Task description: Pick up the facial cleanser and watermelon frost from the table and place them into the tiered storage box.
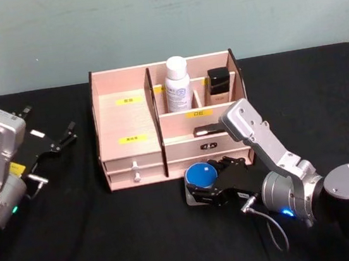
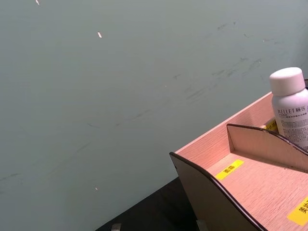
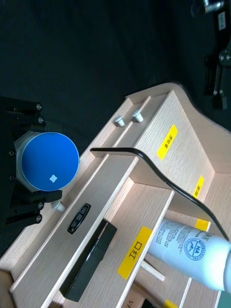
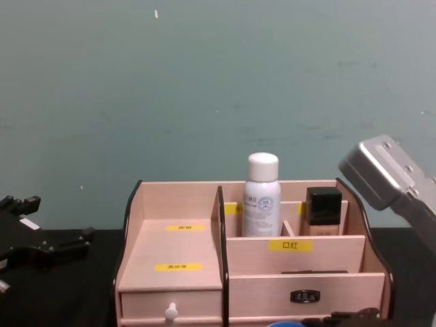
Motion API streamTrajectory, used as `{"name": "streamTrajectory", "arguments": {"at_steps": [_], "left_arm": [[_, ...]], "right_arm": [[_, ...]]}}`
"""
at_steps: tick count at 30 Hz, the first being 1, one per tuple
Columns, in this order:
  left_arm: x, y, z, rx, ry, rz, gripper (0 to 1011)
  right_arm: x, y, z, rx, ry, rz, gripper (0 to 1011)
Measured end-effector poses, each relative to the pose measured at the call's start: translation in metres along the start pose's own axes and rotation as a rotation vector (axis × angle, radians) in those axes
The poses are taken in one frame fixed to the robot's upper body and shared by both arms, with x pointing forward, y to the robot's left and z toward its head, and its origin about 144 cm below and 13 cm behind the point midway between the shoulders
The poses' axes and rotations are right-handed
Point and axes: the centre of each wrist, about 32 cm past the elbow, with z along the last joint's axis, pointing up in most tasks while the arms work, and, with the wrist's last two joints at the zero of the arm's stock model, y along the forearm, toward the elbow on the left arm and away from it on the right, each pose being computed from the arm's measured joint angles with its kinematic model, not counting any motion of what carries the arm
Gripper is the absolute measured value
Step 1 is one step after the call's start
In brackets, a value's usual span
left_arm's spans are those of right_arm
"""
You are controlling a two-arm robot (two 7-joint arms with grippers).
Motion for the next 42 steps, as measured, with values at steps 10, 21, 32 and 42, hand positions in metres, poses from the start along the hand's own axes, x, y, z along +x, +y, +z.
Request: {"name": "streamTrajectory", "arguments": {"at_steps": [10, 21, 32, 42], "left_arm": [[0.000, 0.000, 0.000, 0.000, 0.000, 0.000, 1010], [0.000, 0.000, 0.000, 0.000, 0.000, 0.000, 1010], [0.000, 0.000, 0.000, 0.000, 0.000, 0.000, 1010], [0.000, 0.000, 0.000, 0.000, 0.000, 0.000, 1009]], "right_arm": [[0.000, -0.010, 0.015, 0.066, -0.023, 0.042, 723], [-0.010, -0.011, 0.047, 0.147, -0.074, 0.100, 723], [-0.020, 0.008, 0.071, 0.192, -0.106, 0.152, 723], [-0.012, 0.036, 0.086, 0.202, -0.117, 0.128, 723]]}}
